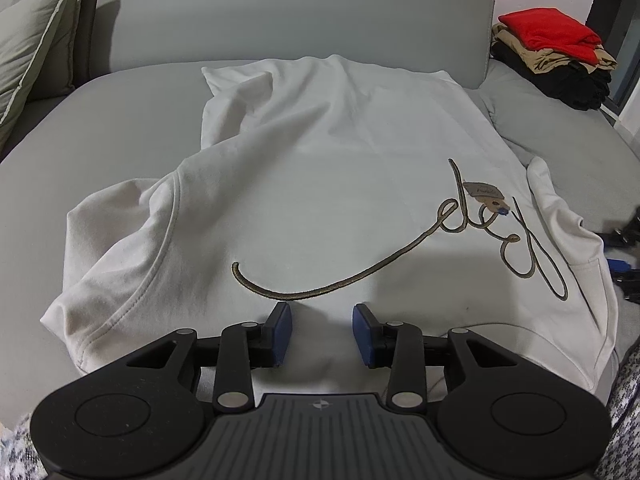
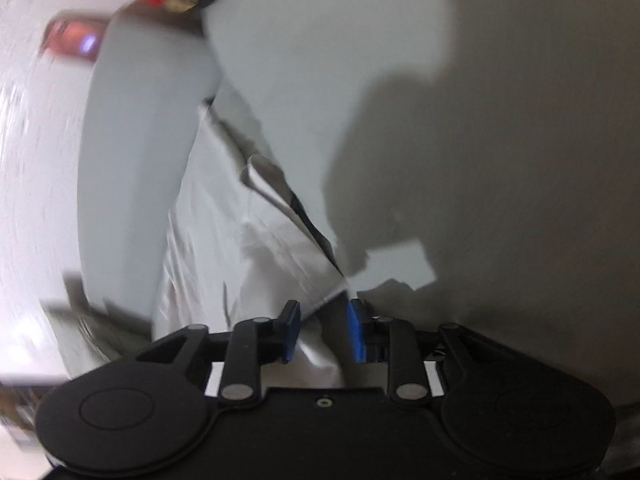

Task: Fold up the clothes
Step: 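Move both grippers over the flattened sweatshirt toward its collar and hem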

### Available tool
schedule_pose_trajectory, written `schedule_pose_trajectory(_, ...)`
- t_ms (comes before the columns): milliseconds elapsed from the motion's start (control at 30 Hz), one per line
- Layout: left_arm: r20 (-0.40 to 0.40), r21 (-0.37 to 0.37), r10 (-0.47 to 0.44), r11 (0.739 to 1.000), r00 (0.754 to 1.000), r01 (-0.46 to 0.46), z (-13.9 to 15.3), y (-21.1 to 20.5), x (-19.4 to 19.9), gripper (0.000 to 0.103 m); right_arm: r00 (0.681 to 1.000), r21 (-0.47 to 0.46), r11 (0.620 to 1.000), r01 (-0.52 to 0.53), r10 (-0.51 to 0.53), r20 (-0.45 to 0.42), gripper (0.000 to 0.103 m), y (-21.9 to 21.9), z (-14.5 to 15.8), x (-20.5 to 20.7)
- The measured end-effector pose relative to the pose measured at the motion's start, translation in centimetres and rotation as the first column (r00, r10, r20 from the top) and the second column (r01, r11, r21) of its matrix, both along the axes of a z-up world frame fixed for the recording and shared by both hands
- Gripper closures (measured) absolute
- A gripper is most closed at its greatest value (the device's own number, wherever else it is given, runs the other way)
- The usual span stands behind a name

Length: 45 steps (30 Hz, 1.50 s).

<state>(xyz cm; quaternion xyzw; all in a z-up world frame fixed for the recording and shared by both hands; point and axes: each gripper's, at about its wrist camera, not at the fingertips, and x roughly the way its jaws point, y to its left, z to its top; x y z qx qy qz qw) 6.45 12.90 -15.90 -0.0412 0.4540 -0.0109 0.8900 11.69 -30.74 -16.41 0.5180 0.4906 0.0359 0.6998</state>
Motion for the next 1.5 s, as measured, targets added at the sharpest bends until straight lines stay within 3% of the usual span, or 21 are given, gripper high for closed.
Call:
schedule_pose_trajectory(133,0.0,-0.007,0.001,1.0,1.0,-0.001,0.0,0.1,0.0,0.066,0.983,0.118,0.977,0.176,-0.168,-0.069,0.073,1.0,-2.1,0.6)
schedule_pose_trajectory(300,0.003,-0.005,0.0,1.0,1.0,0.0,-0.1,0.0,-0.1,0.065,0.949,0.24,0.919,0.313,-0.295,-0.109,0.073,1.1,-3.9,-0.6)
schedule_pose_trajectory(333,0.004,-0.005,0.001,1.0,1.0,-0.001,0.0,0.0,-0.1,0.065,0.941,0.263,0.903,0.339,-0.318,-0.118,0.074,1.2,-4.2,-0.8)
schedule_pose_trajectory(400,0.006,-0.003,0.0,1.0,1.0,0.0,0.0,-0.1,-0.2,0.065,0.947,0.247,0.914,0.321,-0.307,-0.097,0.087,1.6,-4.0,-1.1)
schedule_pose_trajectory(433,0.007,-0.001,-0.001,1.0,1.0,0.001,0.0,-0.1,-0.2,0.065,0.951,0.22,0.925,0.309,-0.299,-0.076,0.1,1.8,-3.7,-1.3)
schedule_pose_trajectory(567,0.013,0.006,-0.006,1.0,1.0,0.006,0.1,-0.2,-0.3,0.065,0.956,0.068,0.958,0.279,-0.284,0.077,0.101,2.0,-0.9,-2.3)
schedule_pose_trajectory(667,0.018,0.011,-0.009,1.0,1.0,0.009,0.2,-0.3,-0.4,0.065,0.933,-0.106,0.947,0.302,-0.271,0.238,0.101,0.6,3.2,-4.4)
schedule_pose_trajectory(767,0.022,0.016,-0.013,1.0,1.0,0.013,0.3,-0.4,-0.5,0.066,0.898,-0.293,0.885,0.361,-0.245,0.366,0.101,-0.5,7.2,-6.6)
schedule_pose_trajectory(867,0.036,0.024,-0.007,1.0,0.999,0.006,0.9,-0.2,-1.0,0.068,0.887,-0.453,0.792,0.41,-0.23,0.4,0.102,-1.6,9.0,-8.4)
schedule_pose_trajectory(933,0.047,0.03,-0.003,1.0,0.999,0.001,1.4,-0.1,-1.3,0.066,0.903,-0.545,0.737,0.4,-0.213,0.374,0.102,-1.7,8.7,-9.0)
schedule_pose_trajectory(1067,0.067,0.041,0.006,0.999,0.998,-0.009,2.3,0.2,-1.9,0.065,0.951,-0.687,0.665,0.293,-0.127,0.283,0.101,-0.7,6.3,-5.6)
schedule_pose_trajectory(1100,0.072,0.044,0.008,0.999,0.997,-0.011,2.5,0.3,-2.0,0.066,0.952,-0.685,0.671,0.284,-0.111,0.285,0.1,-0.6,6.5,-5.4)
schedule_pose_trajectory(1233,0.092,0.055,0.016,0.998,0.996,-0.022,3.4,0.5,-2.6,0.066,0.944,-0.543,0.793,0.278,-0.12,0.308,0.078,-2.0,9.4,-4.7)
schedule_pose_trajectory(1300,0.102,0.061,0.02,0.998,0.995,-0.027,3.9,0.7,-2.9,0.066,0.938,-0.476,0.841,0.256,-0.097,0.332,0.071,-0.4,10.2,-5.4)
schedule_pose_trajectory(1367,0.093,0.074,0.06,0.995,0.994,-0.067,4.0,1.3,-3.2,0.066,0.948,-0.446,0.883,0.149,0.001,0.319,0.065,1.7,10.6,-6.1)
schedule_pose_trajectory(1433,0.041,0.096,0.098,0.99,0.994,-0.102,3.2,1.6,-2.9,0.077,0.949,-0.432,0.902,0.009,0.127,0.287,0.065,4.2,10.3,-6.7)
schedule_pose_trajectory(1500,-0.02,0.119,0.115,0.987,0.993,-0.111,2.2,1.6,-2.7,0.082,0.945,-0.446,0.885,-0.135,0.251,0.212,0.07,6.9,8.9,-7.1)
